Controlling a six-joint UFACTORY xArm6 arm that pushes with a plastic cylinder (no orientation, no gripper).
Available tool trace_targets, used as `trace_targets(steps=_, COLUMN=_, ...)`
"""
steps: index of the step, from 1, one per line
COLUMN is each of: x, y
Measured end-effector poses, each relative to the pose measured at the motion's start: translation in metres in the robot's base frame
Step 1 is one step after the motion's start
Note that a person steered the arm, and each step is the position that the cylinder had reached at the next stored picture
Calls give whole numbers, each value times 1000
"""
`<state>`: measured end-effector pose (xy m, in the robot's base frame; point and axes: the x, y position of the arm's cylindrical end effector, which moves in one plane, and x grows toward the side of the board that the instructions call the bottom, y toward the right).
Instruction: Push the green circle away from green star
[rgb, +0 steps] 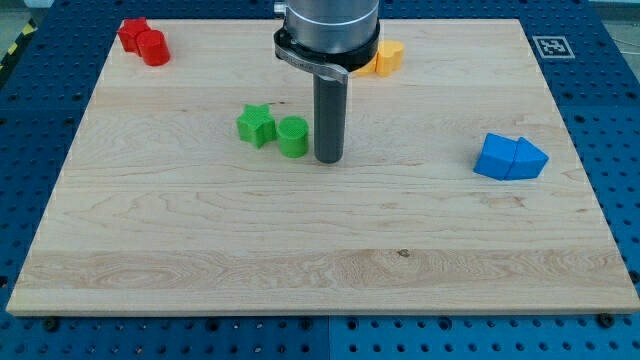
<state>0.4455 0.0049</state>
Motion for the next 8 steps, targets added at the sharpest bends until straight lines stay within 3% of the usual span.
trace_targets(steps=1, x=-13, y=-1)
trace_targets(steps=5, x=-15, y=-122)
trace_targets(steps=8, x=-12, y=-134)
